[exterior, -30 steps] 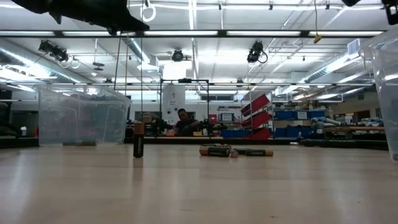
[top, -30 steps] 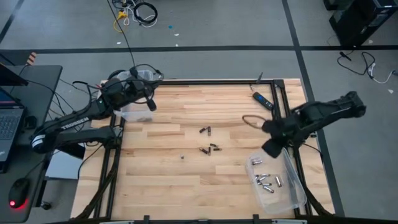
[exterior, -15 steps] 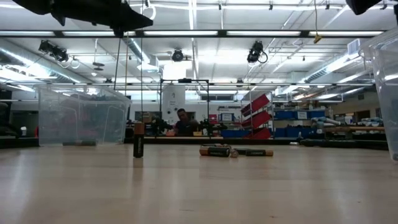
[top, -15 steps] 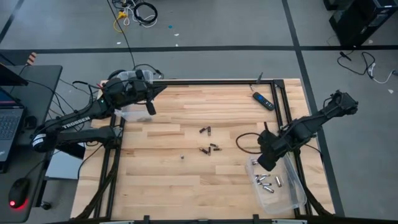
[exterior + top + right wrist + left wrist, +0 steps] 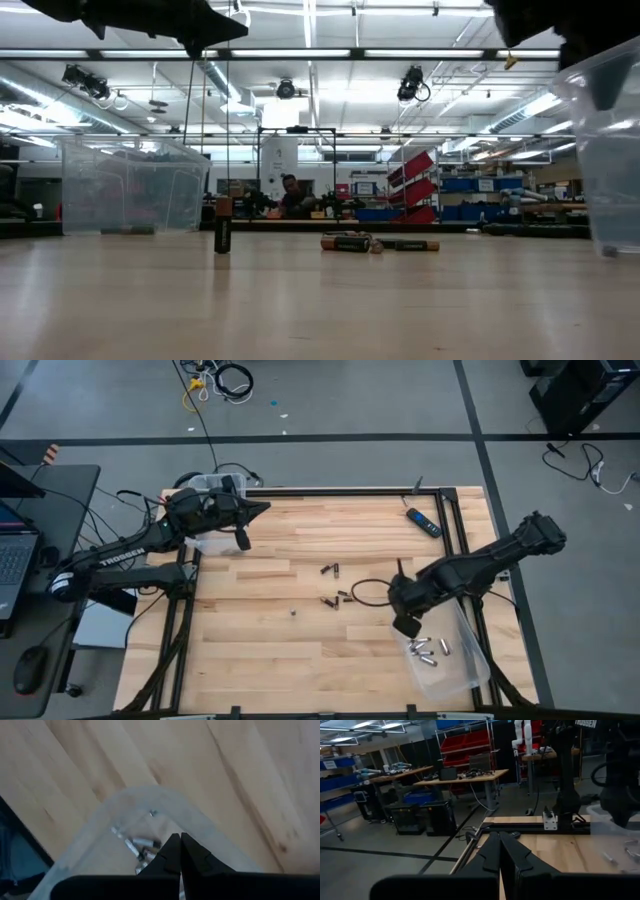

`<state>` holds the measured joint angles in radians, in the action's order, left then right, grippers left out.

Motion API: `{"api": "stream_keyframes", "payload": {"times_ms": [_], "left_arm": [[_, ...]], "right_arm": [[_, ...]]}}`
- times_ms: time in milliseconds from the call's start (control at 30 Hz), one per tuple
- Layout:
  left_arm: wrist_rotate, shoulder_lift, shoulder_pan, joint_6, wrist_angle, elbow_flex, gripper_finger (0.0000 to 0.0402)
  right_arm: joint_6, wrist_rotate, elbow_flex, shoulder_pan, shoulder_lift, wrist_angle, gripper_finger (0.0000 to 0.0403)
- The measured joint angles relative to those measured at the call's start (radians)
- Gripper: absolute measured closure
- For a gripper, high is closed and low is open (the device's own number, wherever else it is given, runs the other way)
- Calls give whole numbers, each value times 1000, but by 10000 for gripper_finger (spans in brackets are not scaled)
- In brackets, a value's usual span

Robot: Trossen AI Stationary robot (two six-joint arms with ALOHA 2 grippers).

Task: Sort batteries
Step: Move the bottom transparent bin to the middle right of the table, then put the black and silver battery into the bottom transparent bin

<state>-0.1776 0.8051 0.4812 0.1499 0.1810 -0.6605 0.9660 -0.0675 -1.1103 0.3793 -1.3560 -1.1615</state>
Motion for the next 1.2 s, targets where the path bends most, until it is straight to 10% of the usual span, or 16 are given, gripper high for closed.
{"api": "stream_keyframes", "payload": {"times_ms": [833,1200], "left_arm": [[22,0,-1,30,18,0,402],[21,-1,-2,49,9,0,402]], "right_arm": [[-636,-60,0,-485,-73,423,403],[-655,76,0,-667,125,394,403]]}}
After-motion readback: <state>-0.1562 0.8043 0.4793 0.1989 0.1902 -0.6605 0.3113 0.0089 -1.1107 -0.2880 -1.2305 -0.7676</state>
